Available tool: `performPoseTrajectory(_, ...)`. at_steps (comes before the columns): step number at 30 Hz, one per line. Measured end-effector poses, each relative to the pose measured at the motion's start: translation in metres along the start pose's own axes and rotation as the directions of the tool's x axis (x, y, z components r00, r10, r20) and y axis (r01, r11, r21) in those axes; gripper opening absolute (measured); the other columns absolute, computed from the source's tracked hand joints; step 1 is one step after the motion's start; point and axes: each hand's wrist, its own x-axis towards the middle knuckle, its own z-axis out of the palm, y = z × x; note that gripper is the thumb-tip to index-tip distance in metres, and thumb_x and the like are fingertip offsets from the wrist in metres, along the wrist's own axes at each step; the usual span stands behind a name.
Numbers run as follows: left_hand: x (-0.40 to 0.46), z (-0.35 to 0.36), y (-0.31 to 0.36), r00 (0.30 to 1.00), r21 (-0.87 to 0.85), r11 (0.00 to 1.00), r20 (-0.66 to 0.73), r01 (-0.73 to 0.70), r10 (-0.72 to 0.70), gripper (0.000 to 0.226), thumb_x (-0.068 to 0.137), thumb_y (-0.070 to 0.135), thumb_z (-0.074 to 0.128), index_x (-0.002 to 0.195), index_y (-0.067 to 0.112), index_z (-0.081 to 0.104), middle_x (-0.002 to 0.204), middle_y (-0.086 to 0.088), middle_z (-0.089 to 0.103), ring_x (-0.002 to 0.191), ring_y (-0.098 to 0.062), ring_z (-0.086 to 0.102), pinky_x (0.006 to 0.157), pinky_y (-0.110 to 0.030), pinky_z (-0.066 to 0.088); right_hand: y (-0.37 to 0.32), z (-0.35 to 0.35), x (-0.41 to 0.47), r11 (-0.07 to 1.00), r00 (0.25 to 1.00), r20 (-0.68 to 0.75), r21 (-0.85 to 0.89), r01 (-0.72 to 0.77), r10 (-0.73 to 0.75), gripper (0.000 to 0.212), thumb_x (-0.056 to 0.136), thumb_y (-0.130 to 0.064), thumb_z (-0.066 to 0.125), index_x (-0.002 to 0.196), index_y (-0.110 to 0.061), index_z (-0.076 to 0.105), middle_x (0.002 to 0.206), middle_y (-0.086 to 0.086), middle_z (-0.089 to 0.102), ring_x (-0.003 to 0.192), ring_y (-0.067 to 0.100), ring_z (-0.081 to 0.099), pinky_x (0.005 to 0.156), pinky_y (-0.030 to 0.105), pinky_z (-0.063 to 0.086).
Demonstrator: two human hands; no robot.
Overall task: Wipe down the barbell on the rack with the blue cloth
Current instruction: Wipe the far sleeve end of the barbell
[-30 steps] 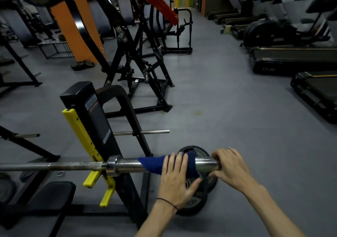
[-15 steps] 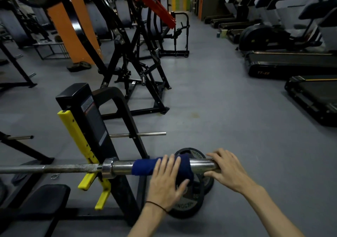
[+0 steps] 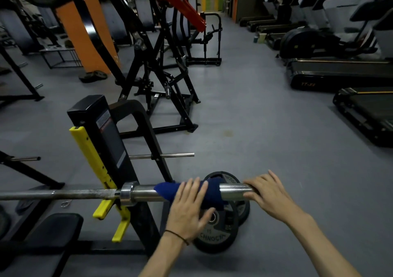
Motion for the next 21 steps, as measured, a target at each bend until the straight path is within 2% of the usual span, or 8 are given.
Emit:
performPoseTrajectory(2, -0.017, -0.005, -0.034, 0.997, 0.013, 0.997, 0.002, 0.077, -0.077, 0.076, 0.100, 0.067, 0.030, 0.159, 0.019, 0.027, 0.162, -0.007, 0.032, 0.151, -0.026, 0.028, 0.124, -0.045, 0.012, -0.001, 0.001, -0.002, 1.000, 1.000, 0.011, 0.003, -0.012, 0.012, 0.083, 0.089, -0.081, 0.016, 0.133, -0.027, 0.061, 0.118, -0.012, 0.065, 0.120, 0.012, 0.052, 0.124, 0.045, 0.011)
performPoseTrajectory(3, -0.025, -0.008, -0.050, 0.992, 0.027, 0.991, -0.019, 0.127, -0.127, 0.079, 0.098, 0.068, 0.029, 0.158, 0.017, 0.029, 0.160, -0.009, 0.035, 0.150, -0.029, 0.031, 0.124, -0.046, 0.014, -0.001, 0.004, -0.005, 1.000, 1.000, -0.012, 0.003, -0.006, 0.006, 0.081, 0.090, -0.080, 0.022, 0.136, -0.025, 0.059, 0.122, -0.011, 0.063, 0.121, 0.012, 0.051, 0.124, 0.047, 0.014)
performPoseTrajectory(7, -0.008, -0.015, -0.027, 0.938, 0.009, 0.938, 0.016, 0.346, -0.346, 0.091, 0.094, 0.077, 0.025, 0.148, 0.007, 0.045, 0.148, -0.014, 0.049, 0.143, -0.037, 0.039, 0.123, -0.055, 0.015, -0.004, 0.014, -0.017, 0.999, 0.996, -0.088, 0.024, 0.034, -0.032, 0.068, 0.073, -0.050, 0.083, 0.128, -0.025, 0.052, 0.120, -0.007, 0.055, 0.115, 0.018, 0.056, 0.121, 0.044, 0.022)
performPoseTrajectory(10, 0.009, -0.003, 0.033, 0.986, -0.014, 0.987, 0.046, 0.160, -0.159, 0.092, 0.093, 0.079, 0.030, 0.153, 0.009, 0.039, 0.155, -0.011, 0.042, 0.147, -0.034, 0.034, 0.121, -0.057, 0.015, -0.008, 0.011, -0.013, 0.998, 0.987, -0.157, 0.046, 0.031, -0.024, 0.064, 0.065, -0.033, 0.093, 0.114, -0.025, 0.052, 0.104, -0.006, 0.058, 0.099, 0.022, 0.064, 0.116, 0.041, 0.022)
performPoseTrajectory(12, 0.006, -0.001, 0.034, 0.998, -0.029, 0.999, 0.051, 0.032, -0.031, 0.089, 0.093, 0.075, 0.037, 0.158, 0.014, 0.030, 0.164, -0.007, 0.030, 0.152, -0.029, 0.026, 0.122, -0.051, 0.013, -0.006, 0.011, -0.012, 0.999, 0.989, -0.143, 0.033, 0.043, -0.037, 0.059, 0.069, -0.038, 0.090, 0.113, -0.026, 0.054, 0.102, -0.008, 0.060, 0.099, 0.018, 0.063, 0.118, 0.045, 0.021)
performPoseTrajectory(14, -0.005, -0.005, 0.004, 1.000, 0.004, 1.000, 0.024, 0.002, -0.002, 0.085, 0.096, 0.072, 0.037, 0.161, 0.020, 0.022, 0.167, -0.004, 0.022, 0.154, -0.024, 0.020, 0.124, -0.045, 0.011, 0.001, 0.012, -0.012, 0.998, 0.987, -0.149, 0.001, 0.056, -0.056, 0.047, 0.080, -0.050, 0.076, 0.116, -0.027, 0.056, 0.104, -0.012, 0.060, 0.102, 0.012, 0.060, 0.119, 0.048, 0.020)
performPoseTrajectory(18, -0.030, -0.018, -0.064, 0.978, 0.026, 0.978, -0.034, 0.206, -0.205, 0.083, 0.097, 0.072, 0.026, 0.159, 0.017, 0.025, 0.159, -0.011, 0.038, 0.150, -0.029, 0.028, 0.125, -0.047, 0.013, 0.005, 0.013, -0.011, 0.999, 0.989, -0.143, -0.011, 0.035, -0.036, 0.056, 0.097, -0.068, 0.033, 0.123, -0.027, 0.061, 0.111, -0.013, 0.061, 0.113, 0.007, 0.051, 0.120, 0.043, 0.014)
performPoseTrajectory(21, -0.011, -0.016, -0.035, 0.932, -0.014, 0.932, 0.016, 0.362, -0.362, 0.093, 0.094, 0.078, 0.023, 0.150, 0.006, 0.040, 0.149, -0.016, 0.048, 0.144, -0.036, 0.037, 0.123, -0.055, 0.014, 0.000, 0.014, -0.015, 0.999, 0.985, -0.169, -0.044, 0.032, -0.039, 0.062, 0.102, -0.063, 0.031, 0.138, -0.019, 0.055, 0.131, -0.001, 0.055, 0.125, 0.016, 0.047, 0.119, 0.044, 0.017)
